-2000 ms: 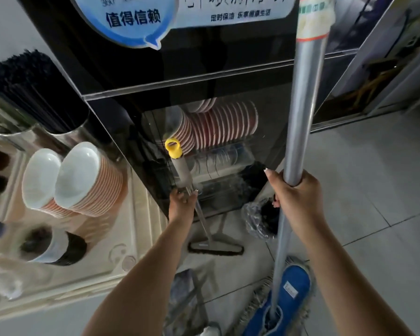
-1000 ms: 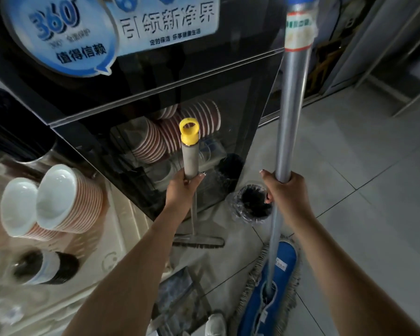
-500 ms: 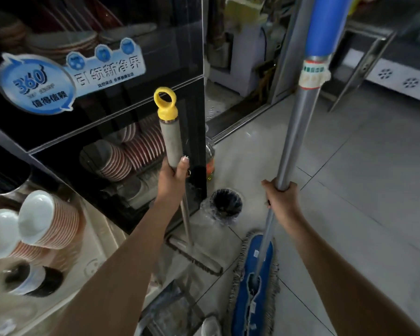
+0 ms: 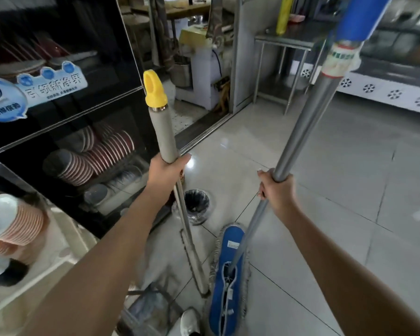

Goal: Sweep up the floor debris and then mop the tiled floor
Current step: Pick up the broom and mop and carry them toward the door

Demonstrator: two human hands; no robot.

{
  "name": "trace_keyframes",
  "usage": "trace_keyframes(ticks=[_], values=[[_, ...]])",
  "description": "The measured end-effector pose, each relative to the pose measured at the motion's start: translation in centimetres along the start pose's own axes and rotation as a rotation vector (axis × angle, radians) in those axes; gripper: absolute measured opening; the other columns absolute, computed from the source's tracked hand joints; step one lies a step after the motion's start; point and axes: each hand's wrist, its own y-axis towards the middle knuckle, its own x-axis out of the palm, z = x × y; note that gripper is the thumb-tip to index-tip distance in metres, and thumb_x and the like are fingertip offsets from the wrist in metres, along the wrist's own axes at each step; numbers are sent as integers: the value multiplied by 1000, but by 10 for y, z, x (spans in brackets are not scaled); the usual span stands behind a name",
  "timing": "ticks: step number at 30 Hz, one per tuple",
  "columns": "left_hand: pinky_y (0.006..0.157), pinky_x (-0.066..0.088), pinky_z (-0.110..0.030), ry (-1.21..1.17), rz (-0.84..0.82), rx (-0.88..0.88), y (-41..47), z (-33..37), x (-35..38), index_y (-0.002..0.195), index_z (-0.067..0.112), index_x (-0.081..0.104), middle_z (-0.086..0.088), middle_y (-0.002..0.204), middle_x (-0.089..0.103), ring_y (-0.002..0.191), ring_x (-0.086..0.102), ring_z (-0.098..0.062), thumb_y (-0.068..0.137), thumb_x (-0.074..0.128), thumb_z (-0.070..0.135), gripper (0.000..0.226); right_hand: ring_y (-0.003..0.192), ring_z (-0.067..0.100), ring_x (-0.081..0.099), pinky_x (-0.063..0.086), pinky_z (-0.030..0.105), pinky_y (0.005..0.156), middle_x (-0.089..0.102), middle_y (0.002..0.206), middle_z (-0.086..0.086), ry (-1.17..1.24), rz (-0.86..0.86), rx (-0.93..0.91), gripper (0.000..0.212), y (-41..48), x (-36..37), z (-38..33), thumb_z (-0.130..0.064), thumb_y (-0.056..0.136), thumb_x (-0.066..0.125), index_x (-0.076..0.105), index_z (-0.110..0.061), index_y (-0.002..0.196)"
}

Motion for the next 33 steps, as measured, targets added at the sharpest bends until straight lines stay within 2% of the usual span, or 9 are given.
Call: trace_keyframes(ticks=[5, 11, 14, 18, 21, 24, 27, 33], values=[[53, 43, -21, -70, -71, 62, -34, 36, 29, 57, 15, 46, 3, 49, 46, 44, 45, -6, 82, 67, 11, 34, 26, 13, 38, 35, 22, 39, 37, 30, -7, 90, 11, -85, 47, -20, -59, -49, -9, 85, 63, 36, -15, 47], [47, 36, -24, -147, -218, 109, -68, 55, 71, 54, 15, 45, 10, 38, 44, 37, 41, -6, 82, 67, 5, 37, 27, 14, 37, 36, 26, 38, 38, 31, -3, 108, 79, -151, 57, -60, -94, -94, -18, 84, 68, 40, -20, 35], [48, 35, -23, -180, -289, 140, -77, 59, 87, 51, 15, 45, 10, 36, 43, 37, 40, -6, 81, 67, 5, 38, 28, 14, 39, 37, 22, 36, 41, 32, -3, 110, 173, -171, 51, -83, -118, -104, -20, 83, 70, 44, -21, 39], [40, 34, -12, -189, -445, 163, -94, 65, 109, 51, 15, 46, 10, 35, 44, 35, 40, -1, 80, 68, 7, 37, 28, 13, 39, 36, 18, 35, 40, 33, -5, 128, 306, -205, 49, -116, -150, -107, -17, 83, 70, 44, -22, 42], [40, 34, -12, -222, -562, 150, -112, 63, 126, 55, 16, 45, 10, 37, 44, 36, 40, 0, 80, 67, 4, 35, 28, 14, 38, 35, 19, 35, 39, 33, -4, 82, 363, -201, 51, -145, -174, -108, -13, 84, 67, 44, -23, 39], [42, 35, -14, -243, -681, 159, -135, 61, 144, 58, 15, 45, 9, 42, 43, 40, 40, -3, 80, 67, 6, 32, 28, 16, 37, 34, 19, 35, 37, 34, -2, 41, 453, -223, 45, -177, -203, -107, -6, 84, 63, 36, -14, 49], [41, 35, -14, -251, -788, 165, -163, 63, 168, 60, 14, 44, 11, 40, 43, 39, 40, -2, 80, 67, 7, 32, 28, 16, 35, 34, 18, 36, 35, 33, -3, 24, 561, -215, 44, -209, -234, -105, -3, 84, 61, 34, -15, 53], [38, 32, -10, -213, -950, 191, -225, 79, 221, 53, 18, 44, 11, 38, 45, 36, 41, -1, 77, 70, 15, 36, 29, 17, 33, 37, 20, 38, 31, 33, -5, 14, 765, -155, 45, -279, -309, -103, -1, 84, 60, 32, -15, 51]])
